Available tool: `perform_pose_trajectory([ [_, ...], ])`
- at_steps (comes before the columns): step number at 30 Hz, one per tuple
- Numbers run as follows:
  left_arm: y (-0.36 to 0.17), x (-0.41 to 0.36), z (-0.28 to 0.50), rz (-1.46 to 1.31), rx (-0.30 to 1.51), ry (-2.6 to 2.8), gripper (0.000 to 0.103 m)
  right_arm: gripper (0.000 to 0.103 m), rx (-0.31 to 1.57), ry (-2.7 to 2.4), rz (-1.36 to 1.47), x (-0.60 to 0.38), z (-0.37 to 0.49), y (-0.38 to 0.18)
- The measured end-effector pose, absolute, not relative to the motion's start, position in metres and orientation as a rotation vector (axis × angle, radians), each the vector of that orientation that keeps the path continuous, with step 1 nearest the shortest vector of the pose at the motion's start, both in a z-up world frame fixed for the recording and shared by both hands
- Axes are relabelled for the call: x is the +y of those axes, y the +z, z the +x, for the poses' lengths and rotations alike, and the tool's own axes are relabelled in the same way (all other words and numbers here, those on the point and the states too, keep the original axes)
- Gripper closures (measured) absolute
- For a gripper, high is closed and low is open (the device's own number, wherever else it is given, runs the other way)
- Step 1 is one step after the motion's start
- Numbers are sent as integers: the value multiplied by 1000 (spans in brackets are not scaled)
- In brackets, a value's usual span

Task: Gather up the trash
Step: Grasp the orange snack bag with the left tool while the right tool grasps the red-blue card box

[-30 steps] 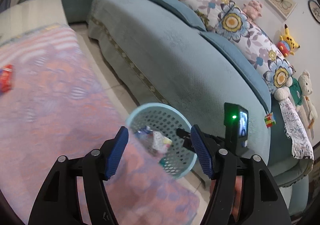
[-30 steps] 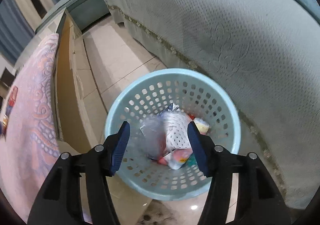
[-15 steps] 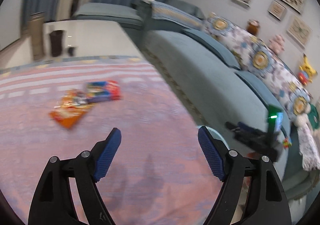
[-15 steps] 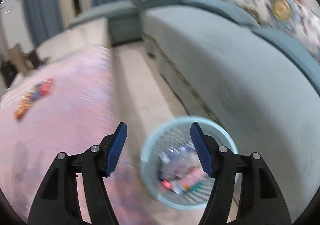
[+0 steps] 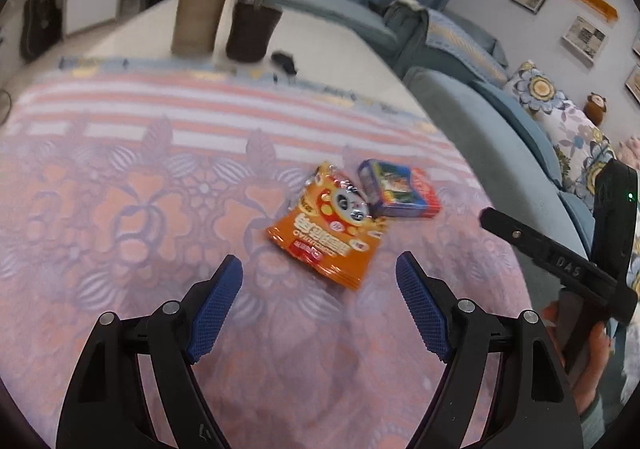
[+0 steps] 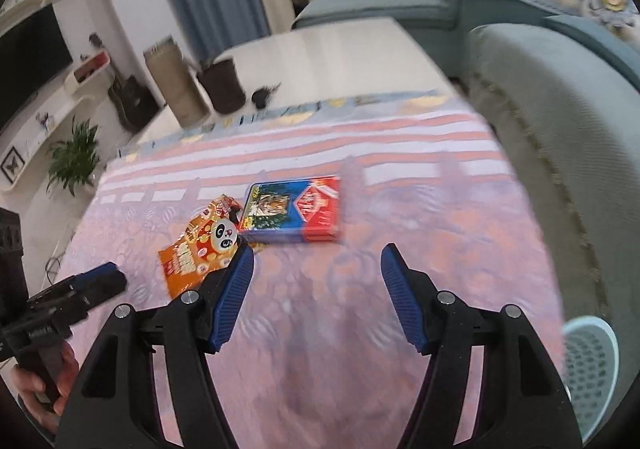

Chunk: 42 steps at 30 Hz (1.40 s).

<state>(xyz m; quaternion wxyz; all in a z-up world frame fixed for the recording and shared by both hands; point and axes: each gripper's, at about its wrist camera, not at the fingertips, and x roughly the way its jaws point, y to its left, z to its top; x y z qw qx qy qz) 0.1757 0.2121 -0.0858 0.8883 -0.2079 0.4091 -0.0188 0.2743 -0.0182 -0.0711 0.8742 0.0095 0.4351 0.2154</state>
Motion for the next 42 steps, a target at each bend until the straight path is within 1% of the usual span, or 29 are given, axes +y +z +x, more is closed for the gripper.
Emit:
perform_pose_trajectory([
  [3, -99, 215, 199, -429, 878, -25, 26, 40, 948, 441, 30, -7, 294, -88],
  [5, -105, 213, 212, -405, 894, -3, 26, 33, 969, 429, 41, -3, 306, -96],
  [6, -106, 213, 218, -384, 884, 6, 26, 33, 970, 424, 34, -1, 310, -98],
  [8, -108, 211, 226, -352, 881, 17, 26, 33, 966, 414, 18, 2, 322, -101],
  [9, -108, 209, 230, -330, 879, 21, 29, 33, 965, 420, 20, 2, 328, -101],
  [10, -109, 207, 231, -304, 882, 26, 34, 33, 963, 437, 29, 4, 335, -101],
  [13, -110, 195, 233, -219, 888, 42, 34, 33, 932, 475, 0, 19, 357, -94],
  [15, -111, 193, 233, -201, 889, 41, 34, 33, 954, 529, -5, 31, 371, -95],
  [16, -111, 193, 232, -201, 887, 40, 35, 34, 975, 548, -10, 38, 378, -98],
  [17, -111, 194, 231, -206, 885, 37, 35, 42, 1023, 551, -39, 47, 389, -106],
  [20, -111, 198, 230, -225, 880, 23, 37, 45, 1082, 606, -76, 52, 397, -113],
  [24, -110, 198, 226, -220, 886, -32, 46, 46, 1154, 694, -91, 34, 383, -113],
  [28, -109, 196, 213, -210, 890, -85, 48, 46, 1162, 781, -133, 23, 345, -112],
  [29, -109, 198, 210, -225, 885, -93, 49, 42, 1145, 796, -150, 22, 331, -112],
  [31, -109, 201, 207, -252, 879, -105, 51, 31, 1118, 777, -168, 22, 316, -112],
  [32, -109, 202, 206, -266, 878, -116, 51, 27, 1098, 765, -181, 25, 308, -112],
  [33, -110, 203, 206, -275, 880, -127, 51, 26, 1081, 749, -200, 29, 303, -113],
  [36, -111, 202, 205, -282, 885, -143, 50, 25, 1037, 676, -283, 46, 297, -119],
  [37, -110, 203, 205, -285, 887, -146, 50, 25, 1021, 657, -300, 51, 297, -120],
  [41, -107, 206, 199, -287, 876, -133, 48, 41, 994, 625, -300, 59, 301, -120],
  [42, -104, 203, 196, -257, 865, -123, 46, 42, 993, 627, -288, 55, 300, -119],
])
